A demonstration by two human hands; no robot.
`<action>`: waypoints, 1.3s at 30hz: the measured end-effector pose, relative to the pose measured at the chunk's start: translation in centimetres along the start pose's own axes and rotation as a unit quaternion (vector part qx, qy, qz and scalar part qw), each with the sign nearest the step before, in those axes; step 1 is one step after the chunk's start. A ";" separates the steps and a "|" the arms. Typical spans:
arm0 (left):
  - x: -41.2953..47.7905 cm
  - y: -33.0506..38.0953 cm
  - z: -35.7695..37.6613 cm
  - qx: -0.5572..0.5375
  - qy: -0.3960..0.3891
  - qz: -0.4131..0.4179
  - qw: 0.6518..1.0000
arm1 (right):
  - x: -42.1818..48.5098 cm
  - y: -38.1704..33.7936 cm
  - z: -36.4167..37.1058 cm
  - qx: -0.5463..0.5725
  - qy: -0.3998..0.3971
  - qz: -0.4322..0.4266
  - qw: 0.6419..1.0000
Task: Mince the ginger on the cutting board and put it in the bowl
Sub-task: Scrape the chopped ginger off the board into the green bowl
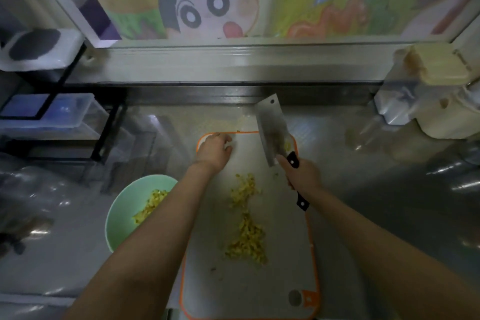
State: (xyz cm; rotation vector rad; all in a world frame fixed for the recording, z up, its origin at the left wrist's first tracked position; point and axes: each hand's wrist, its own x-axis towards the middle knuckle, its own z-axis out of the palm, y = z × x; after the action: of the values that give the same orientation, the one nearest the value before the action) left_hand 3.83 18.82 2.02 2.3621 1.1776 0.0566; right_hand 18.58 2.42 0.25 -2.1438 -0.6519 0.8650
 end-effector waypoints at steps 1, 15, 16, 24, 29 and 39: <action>0.8 0.0 0.3 0.006 -0.008 -0.001 1.000 | 1.1 0.0 0.2 -0.019 0.001 0.003 1.000; 9.8 0.6 3.5 0.051 -0.033 -0.140 0.988 | 8.1 1.6 0.4 -0.132 -0.048 -0.006 0.990; 10.1 0.7 3.7 0.056 -0.033 -0.154 0.986 | 8.4 1.7 0.5 -0.133 -0.049 0.000 0.990; 11.3 2.0 3.9 -0.001 -0.028 -0.216 0.976 | 8.8 1.5 0.5 -0.124 -0.045 -0.003 0.991; 11.2 2.4 4.0 -0.024 -0.030 -0.209 0.977 | 9.1 1.6 0.8 -0.134 -0.039 -0.014 0.990; 9.8 1.6 2.4 -0.133 0.077 -0.143 0.978 | 8.5 1.1 0.7 -0.106 -0.034 -0.020 0.994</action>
State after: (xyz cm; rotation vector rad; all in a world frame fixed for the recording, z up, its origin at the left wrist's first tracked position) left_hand 11.77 24.49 -1.09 1.9668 1.4721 0.2852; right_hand 23.76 7.67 -4.16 -2.2880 -0.8525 0.8834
